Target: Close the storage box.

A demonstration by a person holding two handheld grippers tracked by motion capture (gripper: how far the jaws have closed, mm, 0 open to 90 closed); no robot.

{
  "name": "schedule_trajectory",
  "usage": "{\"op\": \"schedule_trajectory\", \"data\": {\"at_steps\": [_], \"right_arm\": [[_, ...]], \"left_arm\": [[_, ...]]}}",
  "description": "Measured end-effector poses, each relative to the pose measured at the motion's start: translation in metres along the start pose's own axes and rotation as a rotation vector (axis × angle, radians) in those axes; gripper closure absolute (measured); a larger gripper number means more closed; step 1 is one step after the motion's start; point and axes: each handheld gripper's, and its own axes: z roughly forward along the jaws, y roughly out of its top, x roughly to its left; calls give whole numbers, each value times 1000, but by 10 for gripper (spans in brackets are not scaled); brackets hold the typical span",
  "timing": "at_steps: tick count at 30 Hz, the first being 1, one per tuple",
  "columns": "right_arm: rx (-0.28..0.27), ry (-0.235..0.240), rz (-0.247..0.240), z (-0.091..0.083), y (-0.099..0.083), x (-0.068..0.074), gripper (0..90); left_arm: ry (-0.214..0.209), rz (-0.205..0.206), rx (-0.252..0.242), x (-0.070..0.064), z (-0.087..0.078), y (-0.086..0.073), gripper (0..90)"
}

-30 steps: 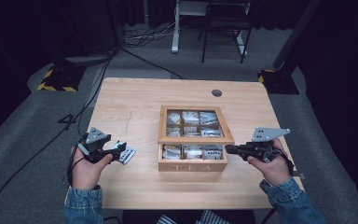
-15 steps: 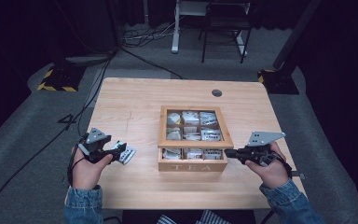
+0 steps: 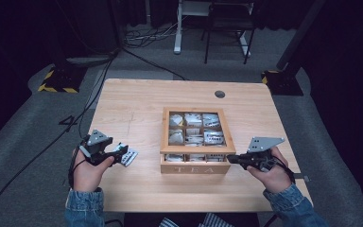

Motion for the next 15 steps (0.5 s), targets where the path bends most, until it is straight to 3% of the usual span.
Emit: {"op": "schedule_trajectory", "data": {"at_steps": [15], "right_arm": [[72, 39, 29, 9, -8, -2, 900]], "left_arm": [[18, -11, 4, 3, -6, -7, 295]]}}
